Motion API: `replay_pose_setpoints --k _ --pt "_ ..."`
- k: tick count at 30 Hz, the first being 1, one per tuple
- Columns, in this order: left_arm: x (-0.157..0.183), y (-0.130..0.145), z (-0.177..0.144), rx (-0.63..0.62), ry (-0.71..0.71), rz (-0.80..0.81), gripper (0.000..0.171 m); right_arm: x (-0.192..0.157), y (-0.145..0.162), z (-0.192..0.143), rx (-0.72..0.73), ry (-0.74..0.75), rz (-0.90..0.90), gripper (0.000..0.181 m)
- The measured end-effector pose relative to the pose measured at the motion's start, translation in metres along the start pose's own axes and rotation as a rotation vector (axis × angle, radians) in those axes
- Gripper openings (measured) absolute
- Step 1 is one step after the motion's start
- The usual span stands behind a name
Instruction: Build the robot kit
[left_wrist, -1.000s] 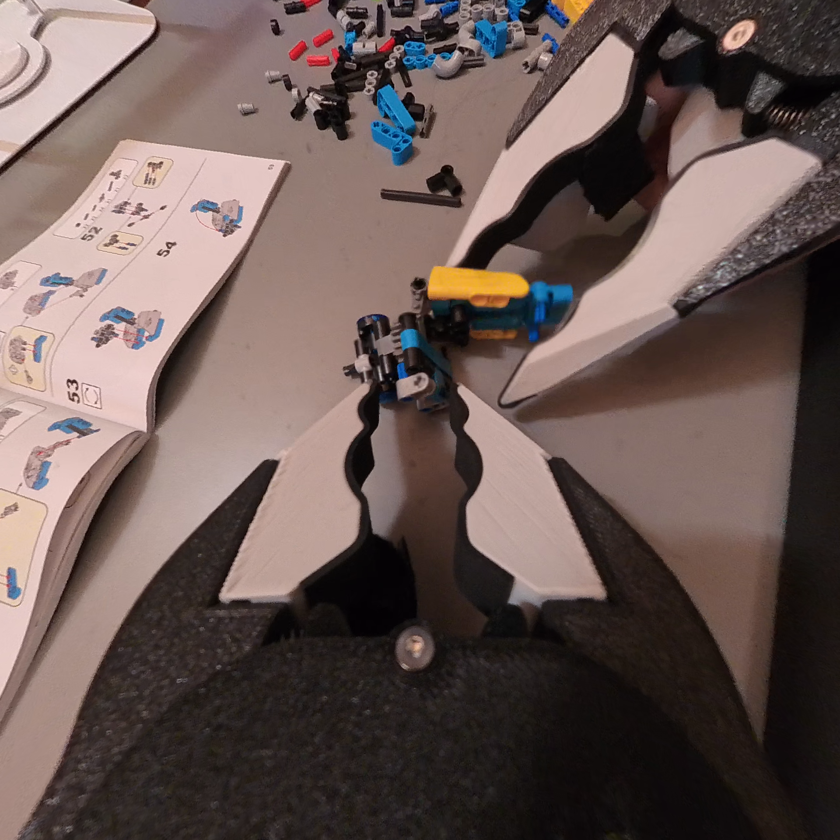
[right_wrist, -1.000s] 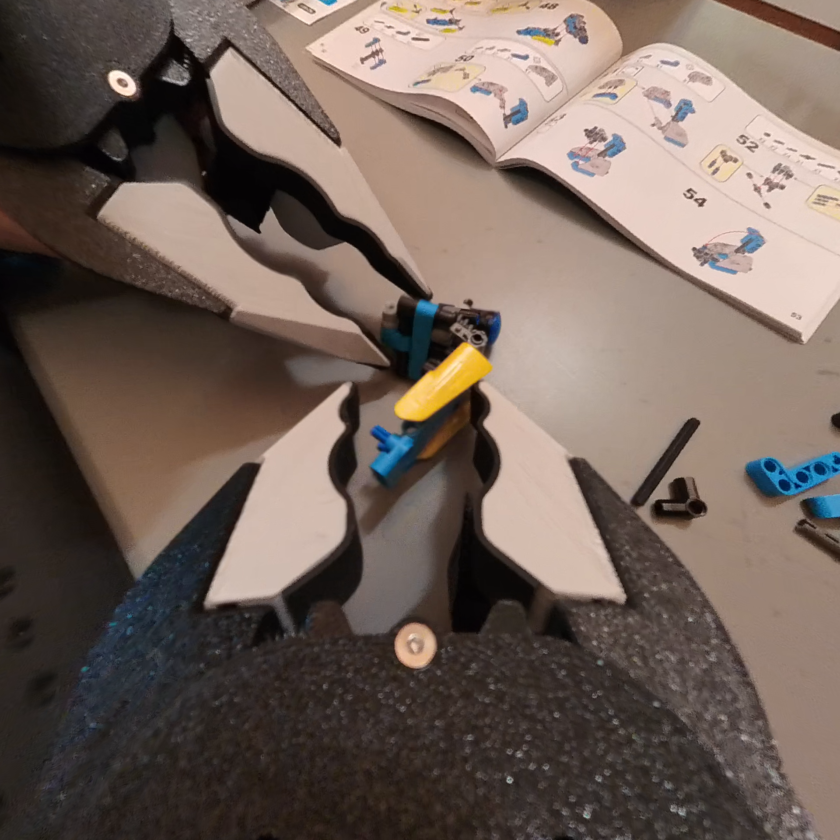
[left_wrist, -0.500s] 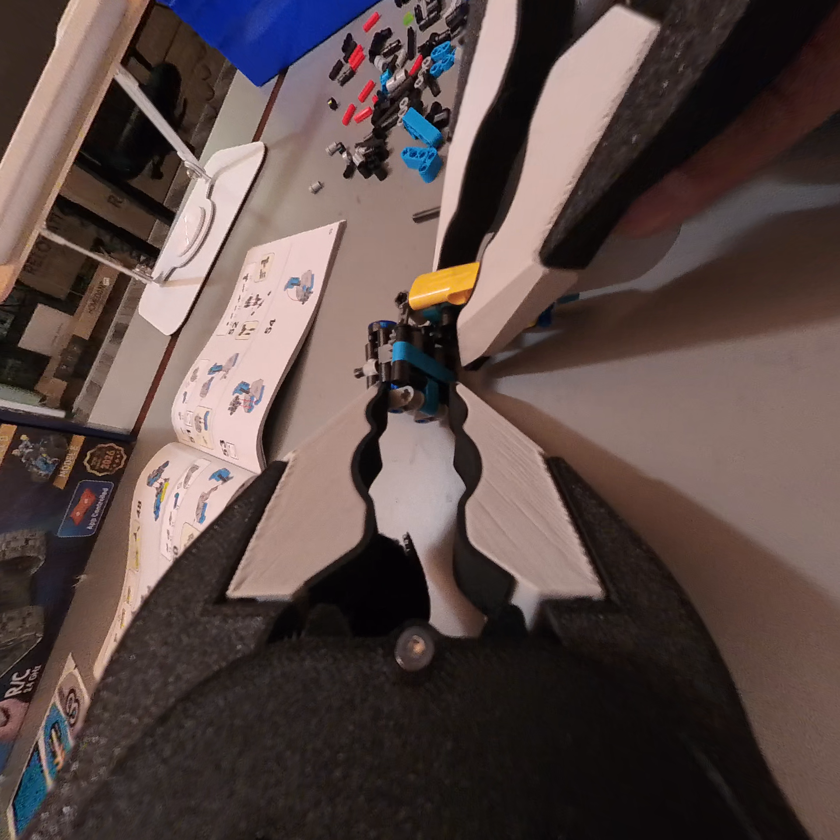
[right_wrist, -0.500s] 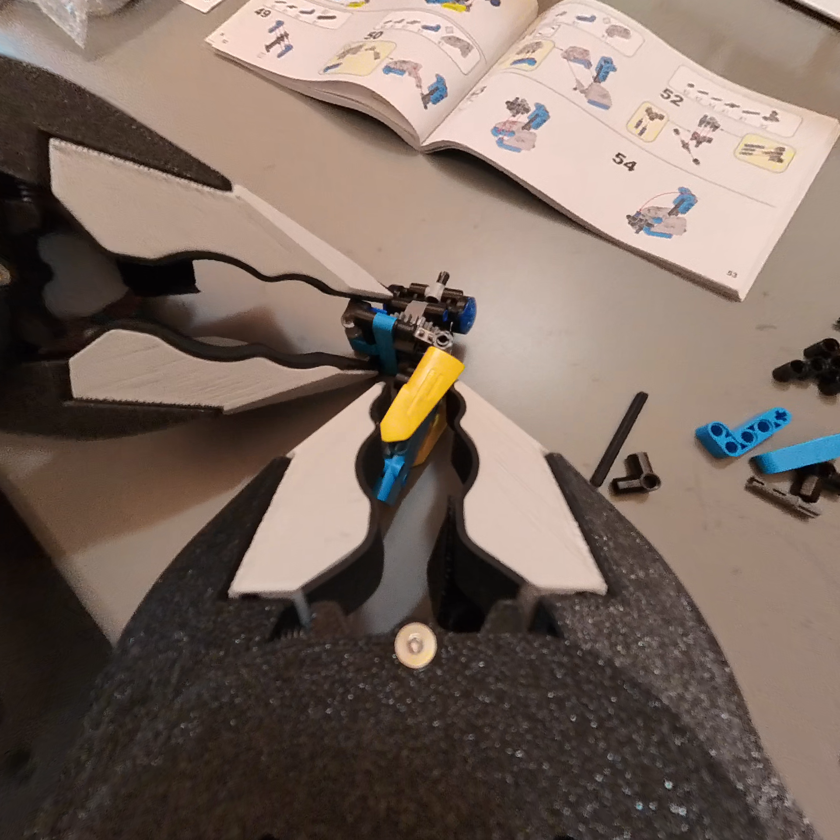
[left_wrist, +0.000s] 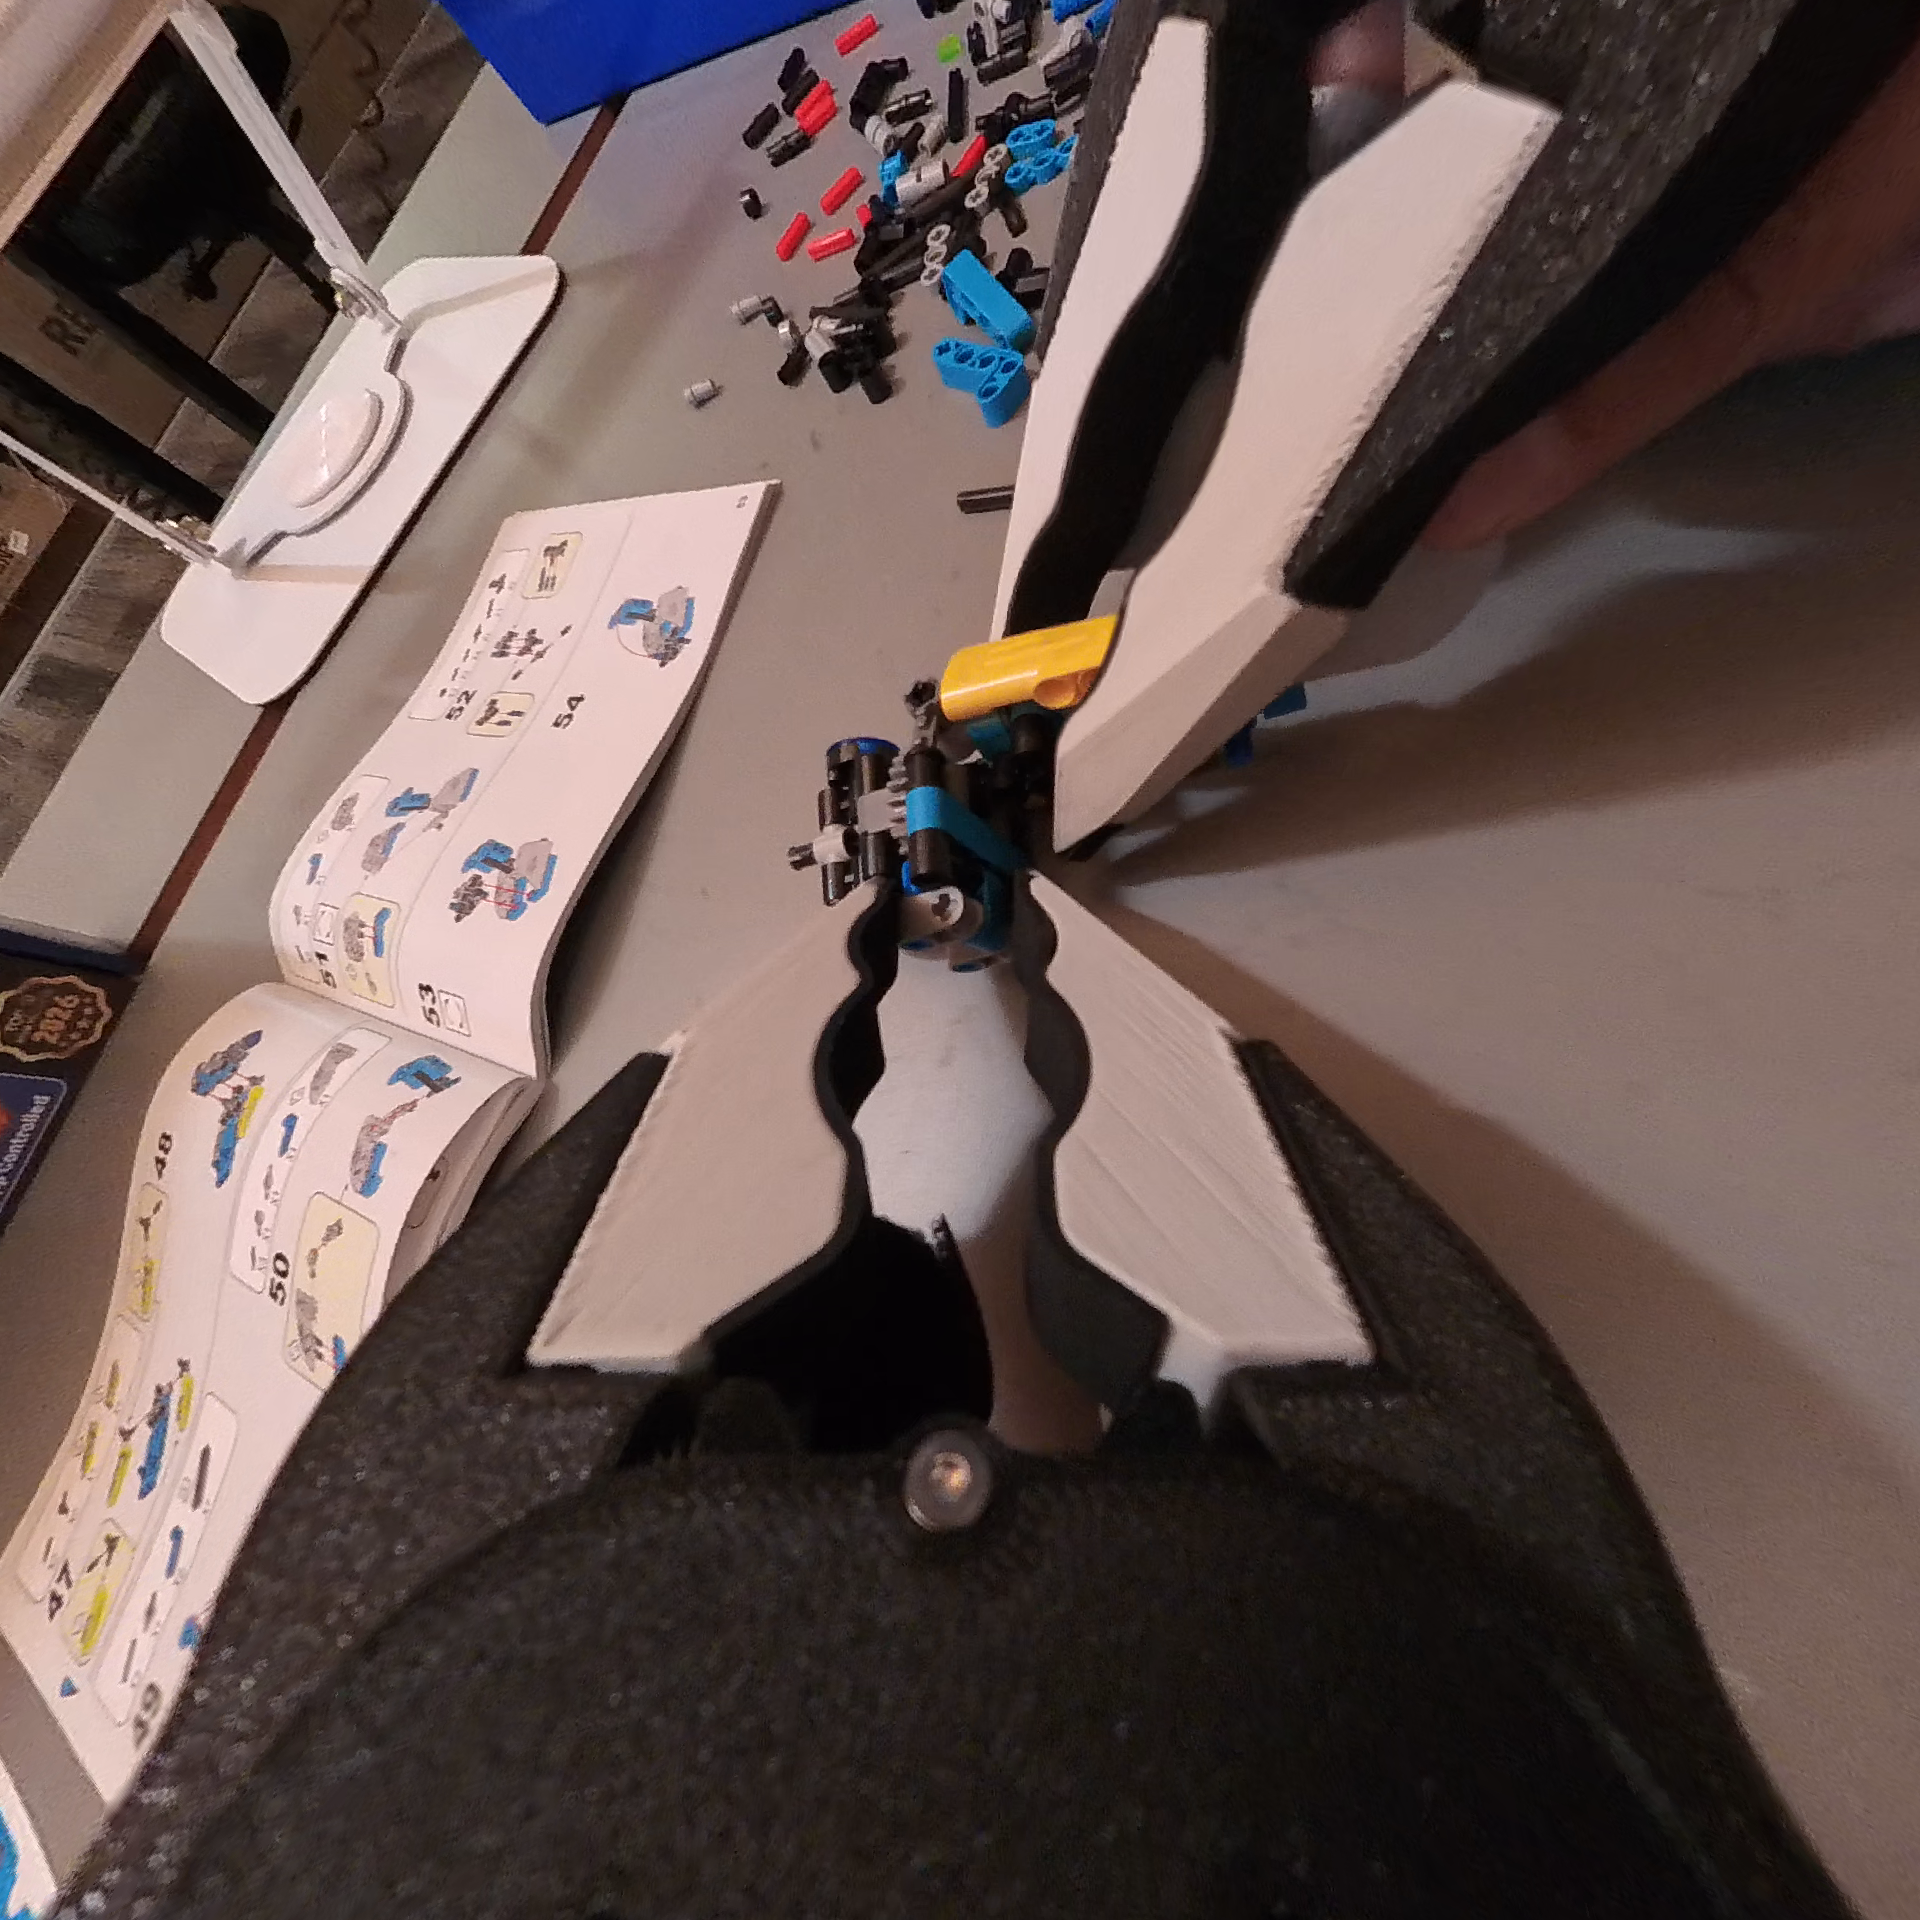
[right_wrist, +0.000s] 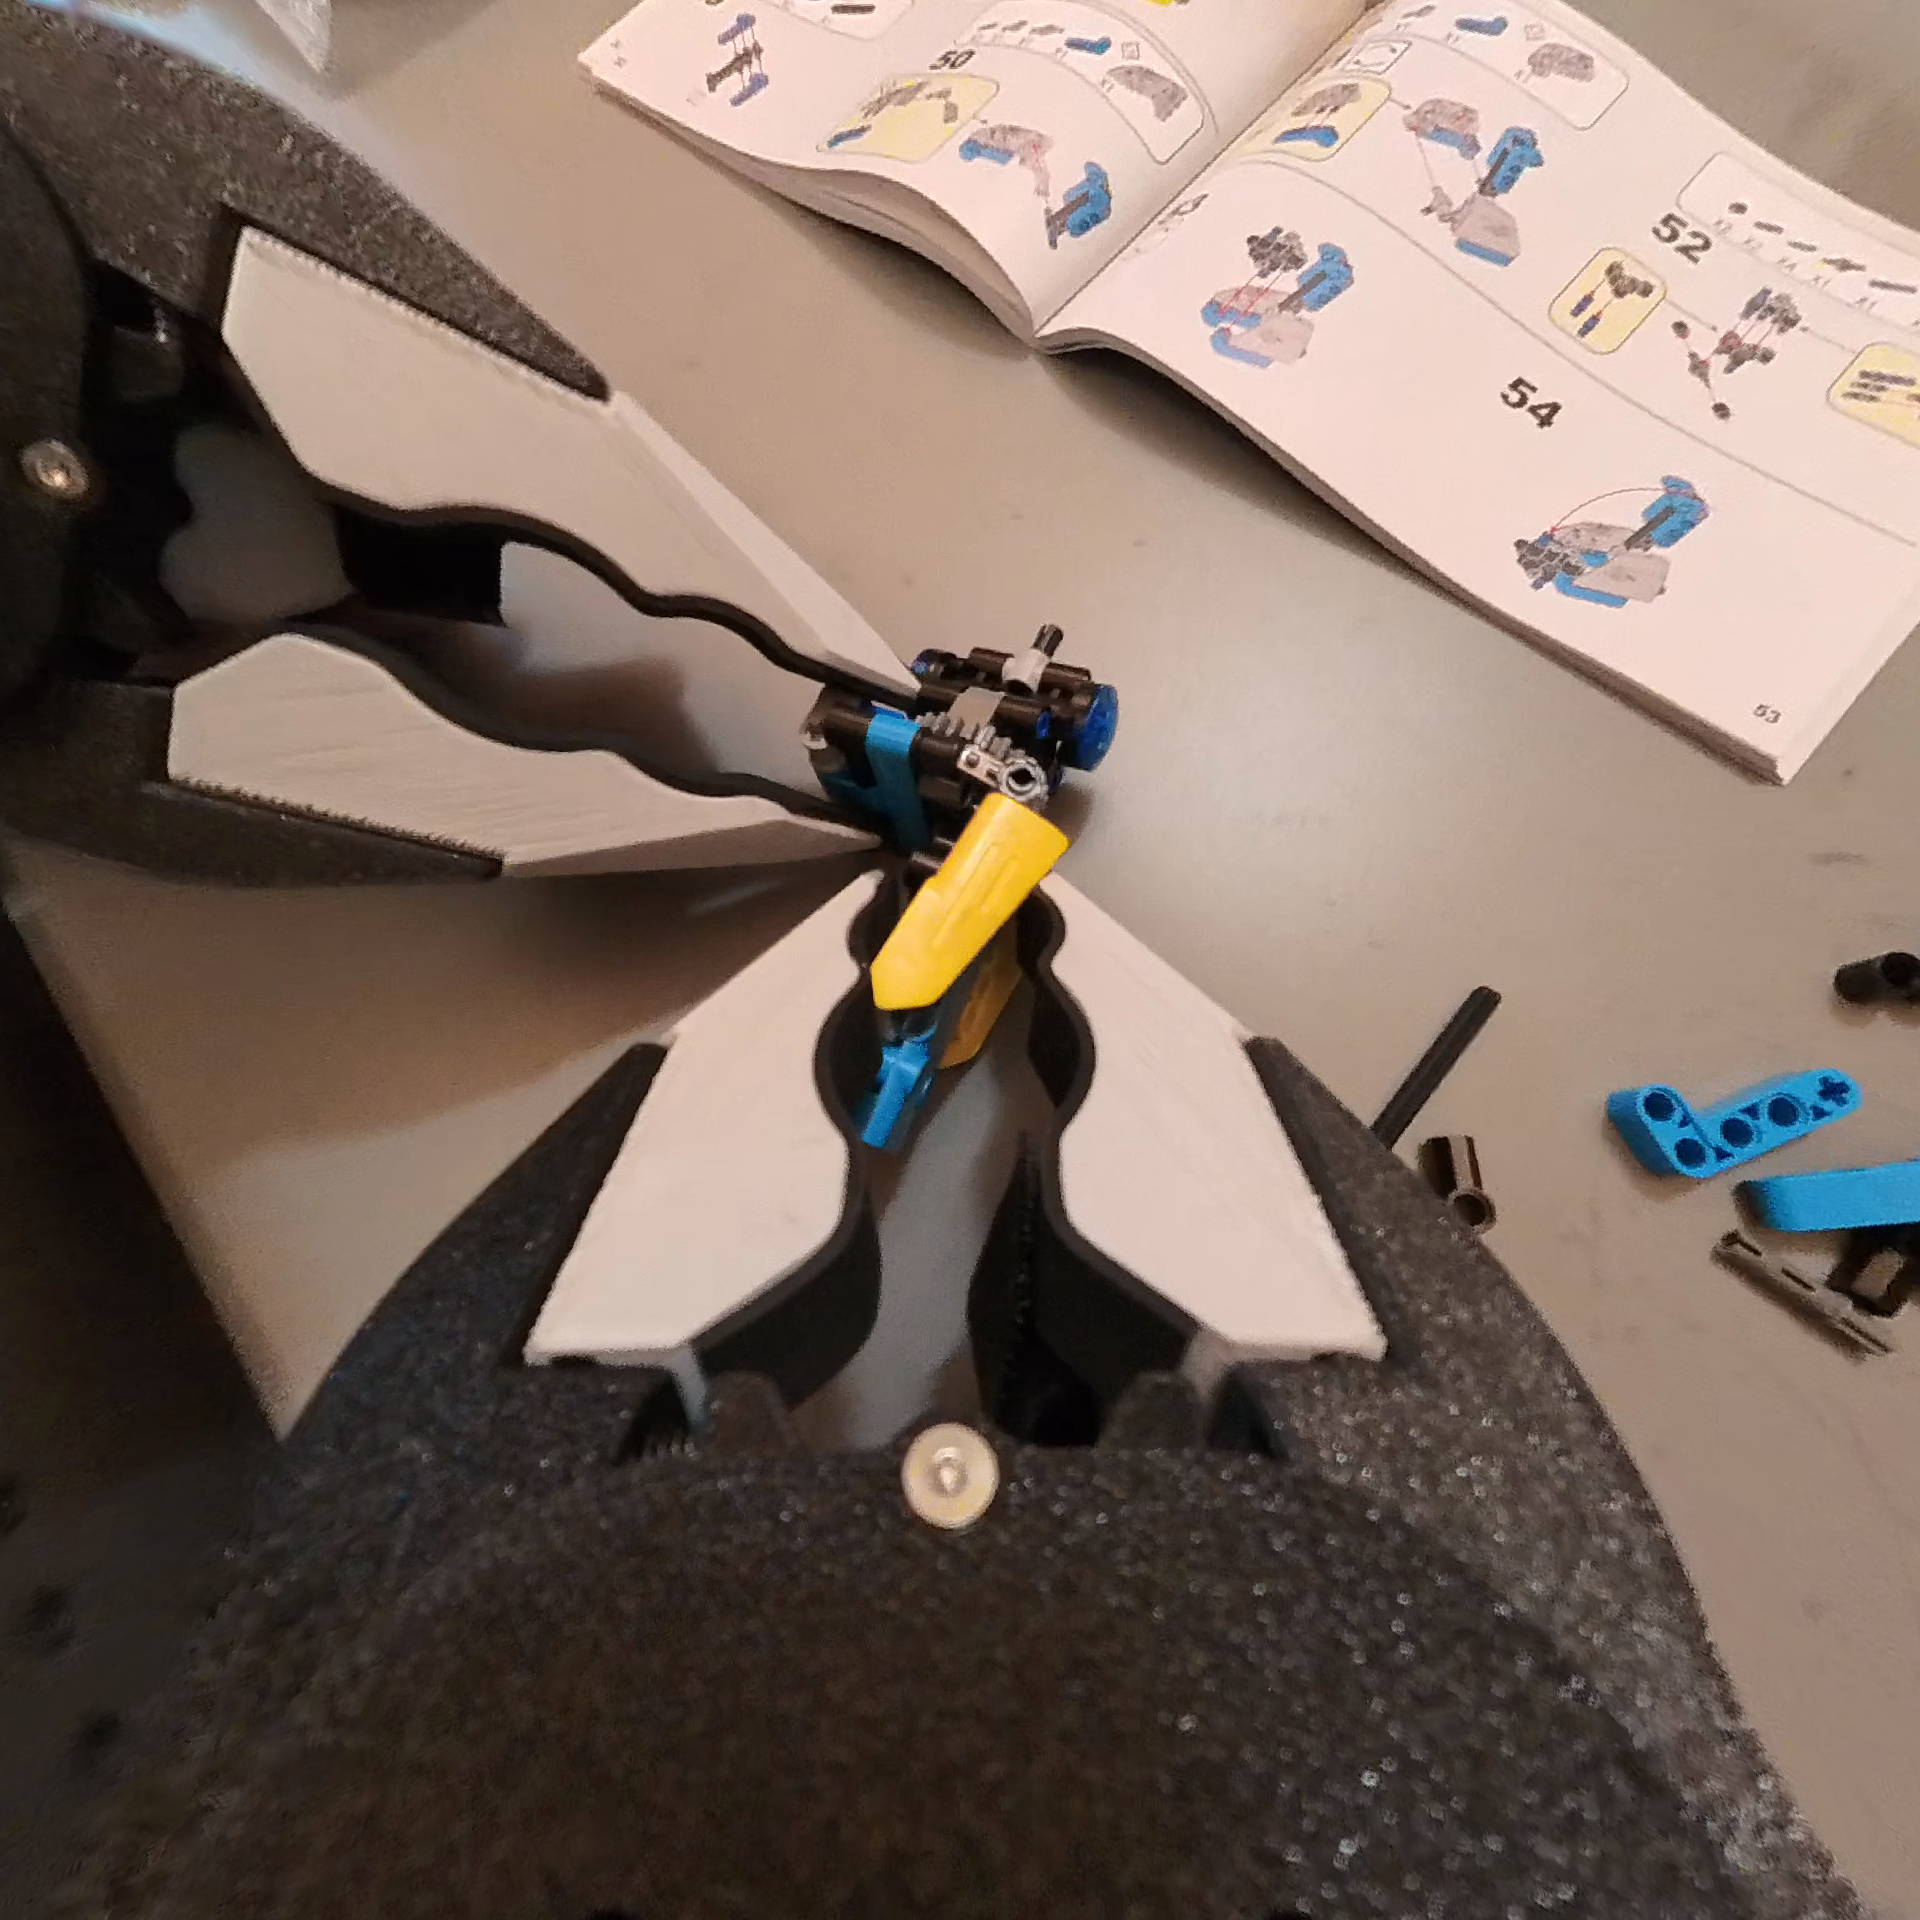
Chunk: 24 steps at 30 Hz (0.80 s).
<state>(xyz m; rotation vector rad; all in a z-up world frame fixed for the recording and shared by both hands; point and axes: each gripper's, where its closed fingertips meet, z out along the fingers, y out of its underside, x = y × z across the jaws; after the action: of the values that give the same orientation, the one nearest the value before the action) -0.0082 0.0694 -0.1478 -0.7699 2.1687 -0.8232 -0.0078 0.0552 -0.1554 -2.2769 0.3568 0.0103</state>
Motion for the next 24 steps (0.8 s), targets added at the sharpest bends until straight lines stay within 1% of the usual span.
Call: replay_pose_setpoints --k 3,8,11,13,15,16,18,22,24 --pt "0.000 0.000 0.000 0.006 0.023 -0.023 0.021 0.000 -0.001 0.000 0.008 -0.030 0.029 0.022" --pt "-0.003 0.001 0.001 0.007 0.041 -0.055 0.021 0.003 -0.004 0.001 0.037 -0.016 0.042 0.025" --pt "-0.003 0.001 0.001 0.011 0.079 -0.089 0.021 0.003 -0.010 -0.005 0.082 -0.017 0.025 0.035" --pt "-0.001 0.002 -0.001 0.019 0.138 -0.116 0.020 0.002 -0.015 -0.014 0.129 -0.033 -0.006 0.041" --pt "0.001 0.003 -0.004 0.025 0.215 -0.170 0.020 0.004 -0.020 -0.026 0.181 -0.048 -0.035 0.041" --pt "0.003 0.003 -0.008 0.037 0.269 -0.216 0.019 0.004 -0.024 -0.033 0.211 -0.080 -0.042 0.042" --pt "0.004 -0.004 -0.017 0.086 0.373 -0.325 0.019 0.008 -0.031 -0.047 0.276 -0.113 -0.044 0.049" --pt "0.003 -0.015 -0.031 0.158 0.533 -0.534 0.019 0.009 -0.053 -0.076 0.458 -0.181 -0.018 0.044" --pt "0.003 -0.021 -0.037 0.195 0.596 -0.605 0.019 0.009 -0.056 -0.079 0.487 -0.208 0.024 0.043"
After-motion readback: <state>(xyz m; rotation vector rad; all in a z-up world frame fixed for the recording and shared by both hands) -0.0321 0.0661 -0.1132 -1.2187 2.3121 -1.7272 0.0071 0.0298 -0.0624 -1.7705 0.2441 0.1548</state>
